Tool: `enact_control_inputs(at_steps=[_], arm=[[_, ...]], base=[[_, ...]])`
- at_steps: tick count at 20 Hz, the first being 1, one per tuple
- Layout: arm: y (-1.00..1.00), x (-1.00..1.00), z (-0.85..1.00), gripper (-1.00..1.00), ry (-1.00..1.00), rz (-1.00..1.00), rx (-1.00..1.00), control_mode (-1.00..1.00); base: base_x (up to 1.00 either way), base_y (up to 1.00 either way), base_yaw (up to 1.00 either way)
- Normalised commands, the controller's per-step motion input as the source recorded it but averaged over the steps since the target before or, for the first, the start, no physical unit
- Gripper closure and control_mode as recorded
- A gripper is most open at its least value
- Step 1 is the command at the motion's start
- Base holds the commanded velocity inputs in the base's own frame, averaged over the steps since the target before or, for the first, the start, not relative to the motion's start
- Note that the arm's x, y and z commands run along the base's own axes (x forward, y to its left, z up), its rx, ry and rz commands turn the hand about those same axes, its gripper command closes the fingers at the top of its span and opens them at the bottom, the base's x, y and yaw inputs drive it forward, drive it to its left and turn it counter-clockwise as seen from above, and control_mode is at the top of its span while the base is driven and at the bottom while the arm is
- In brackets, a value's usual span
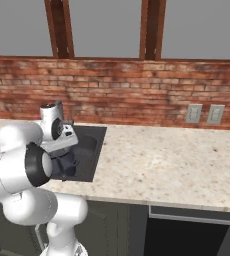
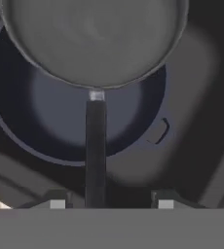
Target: Move the pot and pan from the stove into the sink.
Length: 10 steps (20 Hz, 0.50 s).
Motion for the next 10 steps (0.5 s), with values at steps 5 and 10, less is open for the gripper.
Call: enact_control_inputs(at_steps=[5, 10], arm=[[-0.04, -0.04, 1.0, -1.0, 0.1, -0.08, 0.07, -1.0], [-0.03, -0.22, 0.98, -1.0, 0.14, -0.01, 0.07, -1.0]], base=[[0.0, 0.0, 0.0], [0.0, 0.0, 0.0]])
